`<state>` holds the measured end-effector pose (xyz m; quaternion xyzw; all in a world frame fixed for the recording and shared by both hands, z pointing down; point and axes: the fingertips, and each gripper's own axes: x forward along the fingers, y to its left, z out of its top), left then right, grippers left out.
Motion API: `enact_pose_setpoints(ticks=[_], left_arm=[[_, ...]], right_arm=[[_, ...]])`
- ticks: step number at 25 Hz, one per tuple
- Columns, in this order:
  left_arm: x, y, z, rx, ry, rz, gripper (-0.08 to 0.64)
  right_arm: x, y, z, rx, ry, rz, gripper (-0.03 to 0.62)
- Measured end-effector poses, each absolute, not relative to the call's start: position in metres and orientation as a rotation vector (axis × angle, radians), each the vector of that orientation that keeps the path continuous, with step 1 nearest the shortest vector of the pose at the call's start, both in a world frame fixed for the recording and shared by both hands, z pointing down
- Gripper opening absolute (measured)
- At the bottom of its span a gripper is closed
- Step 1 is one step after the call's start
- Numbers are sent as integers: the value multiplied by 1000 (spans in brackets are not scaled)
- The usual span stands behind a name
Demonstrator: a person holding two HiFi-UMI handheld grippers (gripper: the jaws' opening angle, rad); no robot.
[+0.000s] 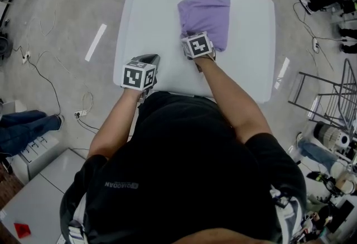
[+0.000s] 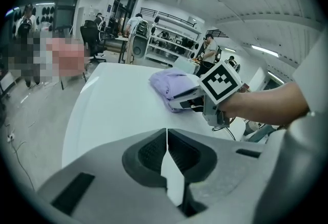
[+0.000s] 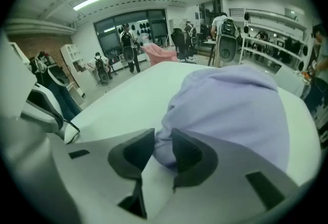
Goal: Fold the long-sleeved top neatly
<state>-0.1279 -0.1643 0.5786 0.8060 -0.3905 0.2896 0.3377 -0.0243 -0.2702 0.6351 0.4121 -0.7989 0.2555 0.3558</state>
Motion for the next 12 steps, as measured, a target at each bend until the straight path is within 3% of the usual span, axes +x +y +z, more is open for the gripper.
enact_pose_setpoints(ticks=[2, 7, 12], left_arm=[[-123, -166, 577, 2114, -1002, 758, 11], [-98, -186, 571, 2178, -965, 738, 11], [-68, -204, 564, 2202, -958, 752, 11]], right_arm=[[-26, -262, 622, 1010, -2149, 717, 171], [15, -261, 551, 1089, -2358, 690, 125], [108, -336, 549, 1284, -2238, 616, 106]])
